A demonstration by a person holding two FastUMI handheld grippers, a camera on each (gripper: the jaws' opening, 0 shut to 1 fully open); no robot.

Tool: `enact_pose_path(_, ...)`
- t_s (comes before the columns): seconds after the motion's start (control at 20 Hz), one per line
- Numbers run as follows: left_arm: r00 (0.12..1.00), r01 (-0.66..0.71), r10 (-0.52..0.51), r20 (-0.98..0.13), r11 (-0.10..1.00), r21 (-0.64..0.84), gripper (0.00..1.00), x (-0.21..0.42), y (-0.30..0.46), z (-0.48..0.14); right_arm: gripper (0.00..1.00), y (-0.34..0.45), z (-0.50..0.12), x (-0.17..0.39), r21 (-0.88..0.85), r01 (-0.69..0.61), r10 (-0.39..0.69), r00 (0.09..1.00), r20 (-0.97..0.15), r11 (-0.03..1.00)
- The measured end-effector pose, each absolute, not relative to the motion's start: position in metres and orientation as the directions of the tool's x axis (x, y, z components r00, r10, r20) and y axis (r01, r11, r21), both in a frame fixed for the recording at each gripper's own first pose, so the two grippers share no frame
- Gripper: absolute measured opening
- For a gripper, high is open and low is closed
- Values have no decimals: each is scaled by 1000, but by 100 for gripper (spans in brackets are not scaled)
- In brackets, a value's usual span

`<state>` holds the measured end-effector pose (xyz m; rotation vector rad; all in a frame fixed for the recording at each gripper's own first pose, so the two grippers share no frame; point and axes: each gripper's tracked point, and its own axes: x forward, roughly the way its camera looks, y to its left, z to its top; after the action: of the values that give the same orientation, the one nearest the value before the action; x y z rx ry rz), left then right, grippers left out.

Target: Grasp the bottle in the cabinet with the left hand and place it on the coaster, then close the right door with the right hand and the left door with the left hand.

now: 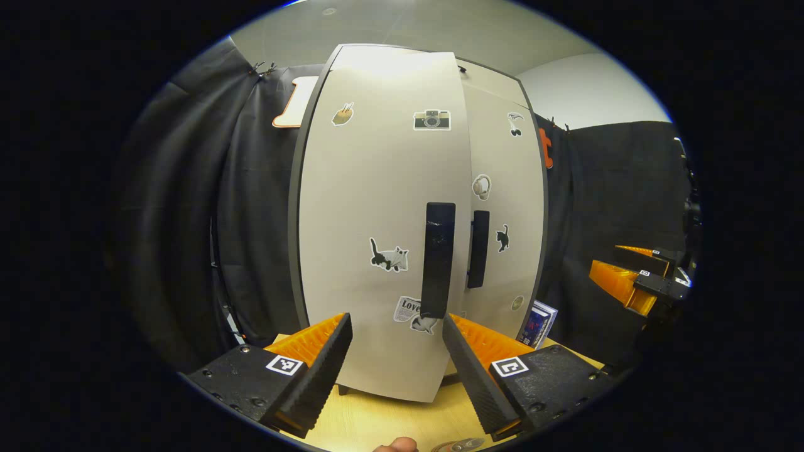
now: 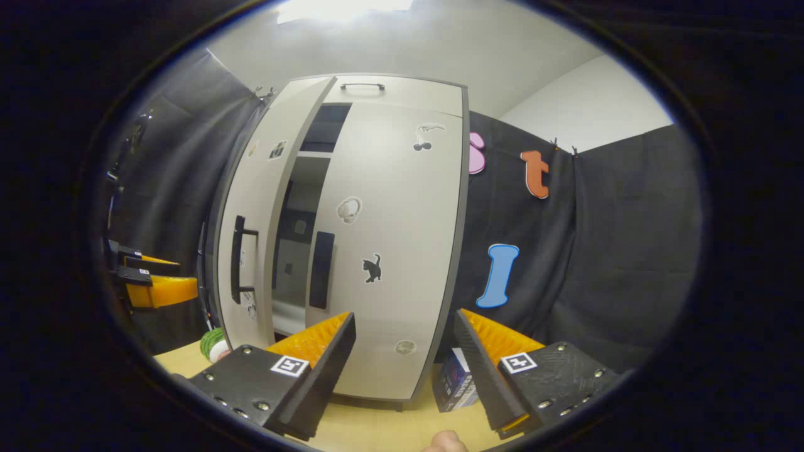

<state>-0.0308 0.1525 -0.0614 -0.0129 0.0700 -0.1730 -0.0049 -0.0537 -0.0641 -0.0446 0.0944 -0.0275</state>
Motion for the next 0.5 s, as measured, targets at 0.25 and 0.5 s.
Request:
enact_pose_path(0.25,984,165,-166,-68,986,-20,88,-35,153,-62,93,-51,-68,-7,-53,18,-23,995,-98,998)
enact_pose_path(0.5,985,159,-160,-71,987,-19,88,-38,155,-62,93,-50,-68,-6,-51,12,-17,995,-97,999)
